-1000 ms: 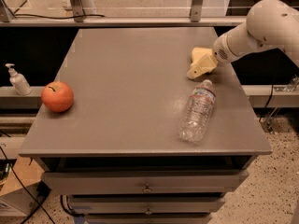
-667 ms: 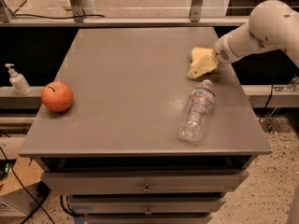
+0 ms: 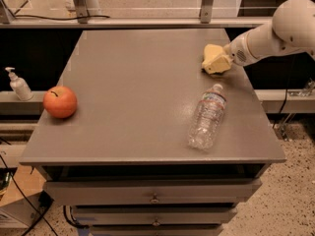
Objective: Move sponge near apple
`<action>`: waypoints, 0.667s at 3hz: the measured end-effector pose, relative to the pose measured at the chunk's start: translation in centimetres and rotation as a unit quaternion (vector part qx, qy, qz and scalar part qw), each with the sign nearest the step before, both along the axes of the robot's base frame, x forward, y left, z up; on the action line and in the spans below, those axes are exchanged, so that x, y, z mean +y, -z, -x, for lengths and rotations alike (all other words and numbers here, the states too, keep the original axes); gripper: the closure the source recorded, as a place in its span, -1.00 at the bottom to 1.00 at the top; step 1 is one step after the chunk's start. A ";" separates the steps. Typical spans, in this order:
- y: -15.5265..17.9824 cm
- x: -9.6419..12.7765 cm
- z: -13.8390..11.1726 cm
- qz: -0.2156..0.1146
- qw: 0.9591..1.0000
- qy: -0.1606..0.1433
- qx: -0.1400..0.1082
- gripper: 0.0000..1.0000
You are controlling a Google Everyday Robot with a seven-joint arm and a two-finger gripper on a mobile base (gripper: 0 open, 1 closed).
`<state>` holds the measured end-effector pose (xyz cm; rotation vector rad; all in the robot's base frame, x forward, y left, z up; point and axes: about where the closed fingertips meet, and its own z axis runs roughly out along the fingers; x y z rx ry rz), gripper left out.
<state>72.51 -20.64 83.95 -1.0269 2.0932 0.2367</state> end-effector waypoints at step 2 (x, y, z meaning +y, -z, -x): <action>-6.6 5.7 1.8 -0.024 0.995 -0.066 -0.073 1.00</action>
Offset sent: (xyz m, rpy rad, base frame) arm -0.0366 0.1067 0.1379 0.0542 -0.3092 0.2727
